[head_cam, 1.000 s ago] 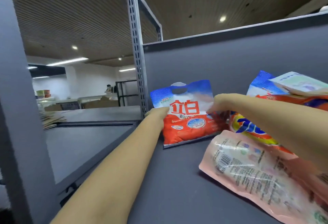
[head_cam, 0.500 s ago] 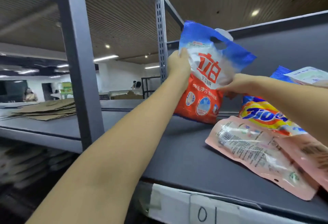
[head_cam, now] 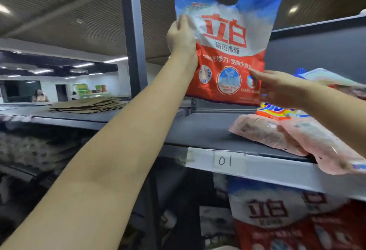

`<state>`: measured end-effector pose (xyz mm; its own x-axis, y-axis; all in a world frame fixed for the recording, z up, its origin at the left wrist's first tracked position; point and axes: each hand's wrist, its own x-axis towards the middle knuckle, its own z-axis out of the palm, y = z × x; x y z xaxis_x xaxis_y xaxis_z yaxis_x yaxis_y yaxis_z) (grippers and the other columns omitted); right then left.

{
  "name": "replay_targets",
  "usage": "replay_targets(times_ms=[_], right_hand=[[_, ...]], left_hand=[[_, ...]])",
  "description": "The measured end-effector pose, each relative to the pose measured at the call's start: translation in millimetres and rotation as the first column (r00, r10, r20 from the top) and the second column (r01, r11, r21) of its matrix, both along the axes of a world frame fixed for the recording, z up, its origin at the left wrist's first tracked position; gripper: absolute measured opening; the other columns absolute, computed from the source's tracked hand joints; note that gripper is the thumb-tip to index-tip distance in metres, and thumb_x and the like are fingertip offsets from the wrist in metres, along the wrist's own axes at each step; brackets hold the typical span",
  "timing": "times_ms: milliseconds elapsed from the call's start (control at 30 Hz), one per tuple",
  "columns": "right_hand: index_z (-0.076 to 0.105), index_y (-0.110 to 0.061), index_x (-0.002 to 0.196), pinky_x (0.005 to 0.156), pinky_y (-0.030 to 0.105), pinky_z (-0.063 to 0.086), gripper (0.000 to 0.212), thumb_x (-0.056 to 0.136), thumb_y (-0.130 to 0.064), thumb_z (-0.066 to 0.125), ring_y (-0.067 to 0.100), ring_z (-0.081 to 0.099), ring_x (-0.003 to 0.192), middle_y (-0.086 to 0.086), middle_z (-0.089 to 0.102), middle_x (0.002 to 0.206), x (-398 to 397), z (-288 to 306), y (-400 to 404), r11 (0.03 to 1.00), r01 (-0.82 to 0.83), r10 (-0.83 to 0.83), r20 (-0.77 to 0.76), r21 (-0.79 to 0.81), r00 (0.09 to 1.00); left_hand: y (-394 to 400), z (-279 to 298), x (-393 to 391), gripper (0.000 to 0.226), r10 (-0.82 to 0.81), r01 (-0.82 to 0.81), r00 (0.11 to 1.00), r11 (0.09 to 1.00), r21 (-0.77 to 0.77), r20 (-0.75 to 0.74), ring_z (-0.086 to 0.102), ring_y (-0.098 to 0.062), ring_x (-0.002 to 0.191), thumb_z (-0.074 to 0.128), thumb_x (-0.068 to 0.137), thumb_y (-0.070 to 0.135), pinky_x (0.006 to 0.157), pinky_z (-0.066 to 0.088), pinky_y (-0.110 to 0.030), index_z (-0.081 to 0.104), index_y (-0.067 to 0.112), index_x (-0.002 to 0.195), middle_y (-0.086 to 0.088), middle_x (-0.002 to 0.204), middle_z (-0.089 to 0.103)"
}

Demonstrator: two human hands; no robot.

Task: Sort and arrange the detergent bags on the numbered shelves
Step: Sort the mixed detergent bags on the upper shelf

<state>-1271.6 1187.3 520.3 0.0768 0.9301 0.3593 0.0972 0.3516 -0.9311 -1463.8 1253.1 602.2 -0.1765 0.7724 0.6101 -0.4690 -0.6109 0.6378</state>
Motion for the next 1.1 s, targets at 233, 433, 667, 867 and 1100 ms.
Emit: replay_targets(times_ms=[233, 433, 667, 867, 1100], right_hand=[[0.060, -0.006, 0.106, 0.084, 0.038, 0.054, 0.025, 0.090, -0.025, 0.059, 0.023, 0.065, 0.087, 0.010, 0.068, 0.101, -26, -20, -83, 0.934, 0.335, -0.324, -0.095, 0.124, 0.941], [0.061, -0.010, 0.089, 0.072, 0.040, 0.058, 0.013, 0.087, -0.023, 0.064, 0.023, 0.067, 0.073, 0.011, 0.069, 0.089, 6, -43, -193, 0.795, 0.598, -0.583, -0.141, 0.104, 0.800], [0.063, -0.006, 0.087, 0.060, 0.028, 0.059, 0.013, 0.086, -0.019, 0.065, 0.013, 0.069, 0.058, 0.006, 0.071, 0.076, 91, -68, -339, 0.598, 0.800, -0.785, -0.161, 0.053, 0.598], [0.064, -0.008, 0.093, 0.062, 0.032, 0.060, 0.013, 0.086, -0.017, 0.066, 0.016, 0.070, 0.061, 0.002, 0.073, 0.071, 187, -72, -457, 0.481, 0.876, -0.865, -0.156, 0.011, 0.477], [0.060, -0.001, 0.088, 0.045, 0.025, 0.055, 0.013, 0.086, -0.013, 0.066, 0.012, 0.065, 0.046, 0.006, 0.069, 0.066, 288, -63, -527, 0.342, 0.937, -0.935, -0.129, -0.070, 0.332]], left_hand=[[-46, -23, -5, 0.026, -0.104, 0.104, 0.994, 0.995, -0.004, -0.045, 0.051, -0.008, 0.070, 0.043, 0.100, 0.020, 0.063, 0.044, -0.011, 0.055, 0.012, 0.079, 0.003, 0.074, 0.052], [-96, -56, 57, 0.029, -0.275, 0.273, 0.954, 0.961, -0.028, -0.119, 0.052, -0.015, 0.075, 0.045, 0.100, 0.020, 0.074, 0.046, -0.028, 0.050, 0.017, 0.071, 0.002, 0.074, 0.054], [-203, -81, 195, 0.036, -0.377, 0.391, 0.876, 0.920, -0.017, -0.302, 0.041, -0.012, 0.066, 0.043, 0.100, 0.023, 0.064, 0.036, -0.025, 0.042, 0.020, 0.064, 0.005, 0.065, 0.044], [-298, -93, 328, 0.036, -0.493, 0.507, 0.789, 0.859, -0.066, -0.367, 0.048, -0.020, 0.076, 0.046, 0.098, 0.027, 0.070, 0.043, -0.032, 0.048, 0.012, 0.065, -0.003, 0.069, 0.053], [-360, -87, 462, 0.023, -0.554, 0.581, 0.644, 0.803, -0.133, -0.527, 0.049, -0.020, 0.069, 0.044, 0.097, 0.021, 0.061, 0.038, -0.026, 0.058, 0.003, 0.096, -0.008, 0.084, 0.052]])
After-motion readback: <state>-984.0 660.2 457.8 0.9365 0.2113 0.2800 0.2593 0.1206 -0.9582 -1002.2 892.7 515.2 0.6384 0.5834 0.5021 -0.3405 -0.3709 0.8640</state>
